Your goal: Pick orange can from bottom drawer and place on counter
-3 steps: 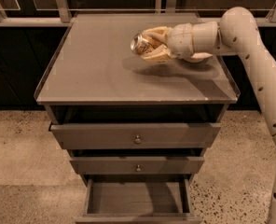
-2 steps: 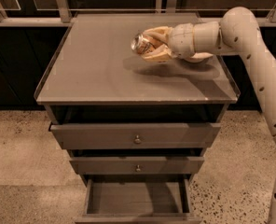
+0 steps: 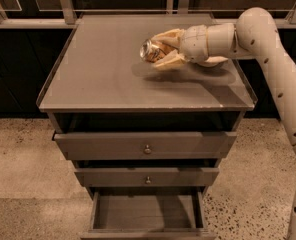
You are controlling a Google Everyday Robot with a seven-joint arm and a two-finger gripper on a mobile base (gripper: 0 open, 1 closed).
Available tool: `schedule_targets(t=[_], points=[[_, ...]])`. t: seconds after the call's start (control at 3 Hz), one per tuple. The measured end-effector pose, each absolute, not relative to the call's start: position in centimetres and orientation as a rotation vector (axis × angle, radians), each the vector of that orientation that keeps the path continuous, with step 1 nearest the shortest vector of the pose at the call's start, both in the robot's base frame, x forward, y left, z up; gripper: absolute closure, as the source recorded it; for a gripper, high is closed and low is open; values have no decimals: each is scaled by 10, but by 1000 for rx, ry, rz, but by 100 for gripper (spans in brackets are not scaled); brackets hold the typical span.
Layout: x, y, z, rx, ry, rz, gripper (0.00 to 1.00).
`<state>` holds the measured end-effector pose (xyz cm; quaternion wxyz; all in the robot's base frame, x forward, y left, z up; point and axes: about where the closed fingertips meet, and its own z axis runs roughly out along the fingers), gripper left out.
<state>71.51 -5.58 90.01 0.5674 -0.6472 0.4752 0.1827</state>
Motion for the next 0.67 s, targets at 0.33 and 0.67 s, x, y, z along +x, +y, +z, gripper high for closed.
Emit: schedule_targets(t=[0.33,0.67], points=[[715,-56,900,-1521,1116,429,0],[715,-56,900,-1521,1116,429,0]])
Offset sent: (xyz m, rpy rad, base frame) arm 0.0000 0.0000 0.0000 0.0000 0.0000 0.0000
